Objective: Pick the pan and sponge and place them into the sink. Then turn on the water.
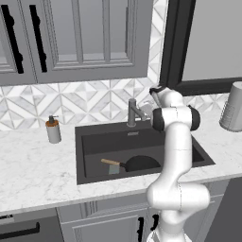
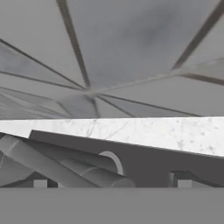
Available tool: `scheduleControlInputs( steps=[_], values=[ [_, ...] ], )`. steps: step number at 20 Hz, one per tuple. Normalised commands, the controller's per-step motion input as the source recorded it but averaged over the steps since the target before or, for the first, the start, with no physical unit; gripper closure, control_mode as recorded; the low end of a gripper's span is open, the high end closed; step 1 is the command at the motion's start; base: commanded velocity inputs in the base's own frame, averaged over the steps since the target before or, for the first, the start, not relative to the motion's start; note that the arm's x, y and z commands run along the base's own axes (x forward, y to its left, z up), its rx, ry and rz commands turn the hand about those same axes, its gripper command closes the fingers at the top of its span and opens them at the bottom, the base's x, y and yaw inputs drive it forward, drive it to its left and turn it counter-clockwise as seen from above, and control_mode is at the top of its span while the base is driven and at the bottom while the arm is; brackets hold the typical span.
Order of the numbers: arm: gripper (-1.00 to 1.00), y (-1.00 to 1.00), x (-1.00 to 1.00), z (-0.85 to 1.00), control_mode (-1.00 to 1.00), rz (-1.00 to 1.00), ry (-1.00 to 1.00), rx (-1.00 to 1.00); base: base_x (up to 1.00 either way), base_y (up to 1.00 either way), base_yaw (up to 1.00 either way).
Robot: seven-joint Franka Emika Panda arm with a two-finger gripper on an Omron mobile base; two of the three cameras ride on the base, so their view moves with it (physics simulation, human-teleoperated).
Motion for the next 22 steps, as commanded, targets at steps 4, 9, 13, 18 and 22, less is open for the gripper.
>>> scheduleControlInputs(
  steps=[4, 9, 13, 18, 22],
  values=[
    [-1.00, 0.00, 0.28, 0.00, -1.00, 0.00, -0.04, 0.11, 0.00, 0.00, 0.00],
    [1.00, 0.00, 0.23, -0.08, -1.00, 0.00, -0.01, 0.07, 0.00, 0.00, 0.00],
    [1.00, 0.00, 0.19, -0.07, -1.00, 0.00, 0.00, 0.03, 0.00, 0.00, 0.00],
    [1.00, 0.00, 0.02, -0.07, -1.00, -0.02, 0.00, 0.01, 0.00, 0.00, 0.00],
    [1.00, 0.00, 0.00, -0.11, -1.00, -0.05, 0.00, 0.00, 0.00, 0.00, 0.00]
  ],
)
